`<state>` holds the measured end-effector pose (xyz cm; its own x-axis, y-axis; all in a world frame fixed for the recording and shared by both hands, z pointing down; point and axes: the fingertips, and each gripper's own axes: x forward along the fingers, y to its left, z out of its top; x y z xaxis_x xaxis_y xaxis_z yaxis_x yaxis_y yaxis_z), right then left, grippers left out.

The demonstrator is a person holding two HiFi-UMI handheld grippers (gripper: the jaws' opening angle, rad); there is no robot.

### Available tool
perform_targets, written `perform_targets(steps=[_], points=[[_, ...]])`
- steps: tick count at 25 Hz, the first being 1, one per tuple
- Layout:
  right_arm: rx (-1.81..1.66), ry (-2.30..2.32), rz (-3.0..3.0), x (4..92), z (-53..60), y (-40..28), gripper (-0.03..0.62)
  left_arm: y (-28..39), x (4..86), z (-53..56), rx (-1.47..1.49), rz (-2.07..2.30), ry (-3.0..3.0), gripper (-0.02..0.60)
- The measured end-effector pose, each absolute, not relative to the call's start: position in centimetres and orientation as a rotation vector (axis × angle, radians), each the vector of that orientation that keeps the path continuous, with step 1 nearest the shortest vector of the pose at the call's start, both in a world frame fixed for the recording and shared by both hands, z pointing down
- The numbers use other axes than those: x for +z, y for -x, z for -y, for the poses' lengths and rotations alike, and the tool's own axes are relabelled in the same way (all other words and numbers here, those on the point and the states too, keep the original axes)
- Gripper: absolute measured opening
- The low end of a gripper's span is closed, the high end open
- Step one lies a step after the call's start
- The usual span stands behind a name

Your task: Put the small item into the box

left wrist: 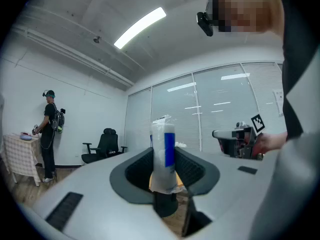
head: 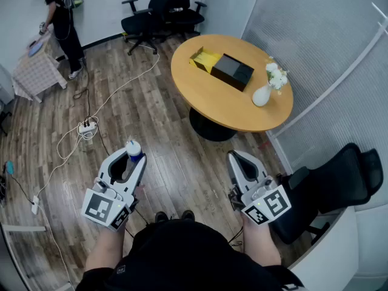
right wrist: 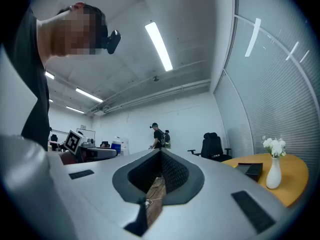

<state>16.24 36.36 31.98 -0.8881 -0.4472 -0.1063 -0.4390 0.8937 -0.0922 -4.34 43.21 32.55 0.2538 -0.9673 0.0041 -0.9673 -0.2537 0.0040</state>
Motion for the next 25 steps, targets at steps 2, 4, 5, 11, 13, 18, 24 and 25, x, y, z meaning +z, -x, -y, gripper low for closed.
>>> perform_targets(steps=[2, 4, 5, 11, 13, 18, 24, 25], points=[[-0.098, 0.686, -2.935, 32.1, -36.3, -16.3, 0.035, 4.1, 32.7, -43.1, 0.002, 1.911, -2.483, 0.133], [-0.097, 0.683, -2.934, 32.1, -36.1, -16.7, 0.035, 3.7, 32.7, -42.8, 0.002, 1.908, -2.484, 0.133], [-0.097, 0.681, -2.933, 32.1, -35.9, -16.9, 0.035, 3.4, 32.7, -42.7, 0.001, 1.909, -2.484, 0.133], [-0.103, 0.673, -2.920, 32.1, -34.9, -18.8, 0.035, 2.0, 32.4, -42.0, 0.003, 1.933, -2.479, 0.133], [-0.106, 0.666, -2.910, 32.0, -34.6, -19.6, 0.035, 1.3, 32.3, -41.9, 0.006, 1.944, -2.473, 0.133], [-0.099, 0.576, -2.916, 31.7, -34.9, -20.7, 0.037, 0.1, 32.3, -42.0, -0.008, 1.982, -2.437, 0.133], [-0.215, 0.557, -2.932, 33.6, -33.6, -20.8, 0.038, -0.3, 33.2, -40.7, -0.033, 1.980, -2.413, 0.133], [-0.221, 0.560, -2.939, 33.8, -33.2, -20.7, 0.038, -0.2, 33.4, -40.2, -0.033, 1.974, -2.414, 0.133]])
